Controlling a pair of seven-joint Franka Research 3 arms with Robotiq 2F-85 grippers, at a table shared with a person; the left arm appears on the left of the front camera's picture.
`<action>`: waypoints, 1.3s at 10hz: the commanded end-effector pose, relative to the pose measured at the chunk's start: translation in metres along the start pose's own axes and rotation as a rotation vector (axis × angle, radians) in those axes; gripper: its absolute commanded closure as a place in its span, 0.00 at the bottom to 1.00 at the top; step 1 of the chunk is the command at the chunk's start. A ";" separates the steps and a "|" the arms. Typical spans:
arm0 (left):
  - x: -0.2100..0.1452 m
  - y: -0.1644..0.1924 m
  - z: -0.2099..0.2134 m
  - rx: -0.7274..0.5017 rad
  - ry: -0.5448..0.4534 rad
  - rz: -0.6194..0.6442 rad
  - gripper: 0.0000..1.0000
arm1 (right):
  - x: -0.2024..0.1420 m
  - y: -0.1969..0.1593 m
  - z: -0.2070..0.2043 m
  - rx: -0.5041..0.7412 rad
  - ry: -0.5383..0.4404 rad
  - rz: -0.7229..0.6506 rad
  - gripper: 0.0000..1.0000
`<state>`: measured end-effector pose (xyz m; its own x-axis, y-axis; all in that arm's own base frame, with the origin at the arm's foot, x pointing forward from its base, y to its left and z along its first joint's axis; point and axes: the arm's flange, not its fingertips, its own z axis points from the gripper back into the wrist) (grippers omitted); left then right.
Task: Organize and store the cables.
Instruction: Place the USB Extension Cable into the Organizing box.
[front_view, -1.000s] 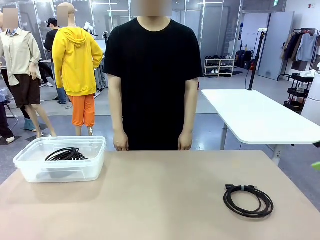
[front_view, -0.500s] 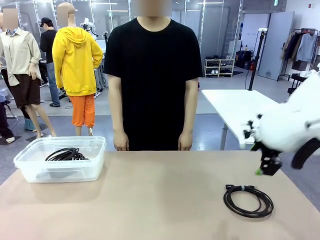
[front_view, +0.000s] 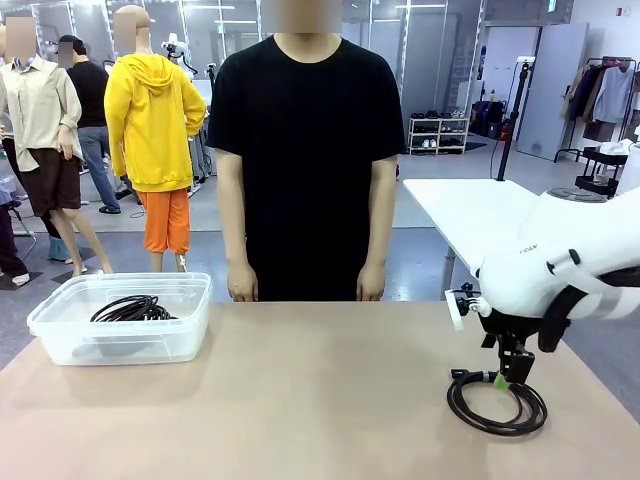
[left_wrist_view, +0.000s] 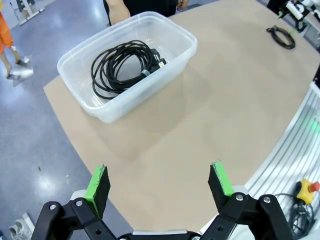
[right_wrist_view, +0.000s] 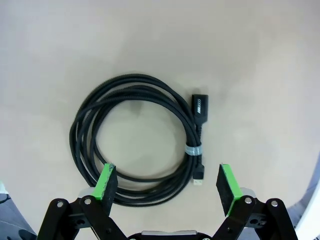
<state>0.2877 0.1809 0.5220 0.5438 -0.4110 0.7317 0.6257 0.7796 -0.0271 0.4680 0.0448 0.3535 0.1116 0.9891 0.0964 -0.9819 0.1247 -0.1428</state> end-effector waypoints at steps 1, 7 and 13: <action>0.001 0.000 0.000 0.001 0.017 0.014 0.00 | -0.002 -0.015 -0.005 0.054 -0.024 0.004 0.00; 0.001 0.000 0.000 0.001 0.017 0.014 0.00 | -0.022 -0.047 -0.049 0.072 0.033 -0.081 0.00; 0.001 0.000 0.000 0.001 0.017 0.014 0.00 | -0.026 -0.061 -0.052 0.130 -0.031 -0.090 0.97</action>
<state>0.2878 0.1808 0.5220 0.5438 -0.4111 0.7316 0.6259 0.7794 -0.0272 0.5258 0.0210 0.3110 0.1966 0.9745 0.1078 -0.9791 0.2009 -0.0309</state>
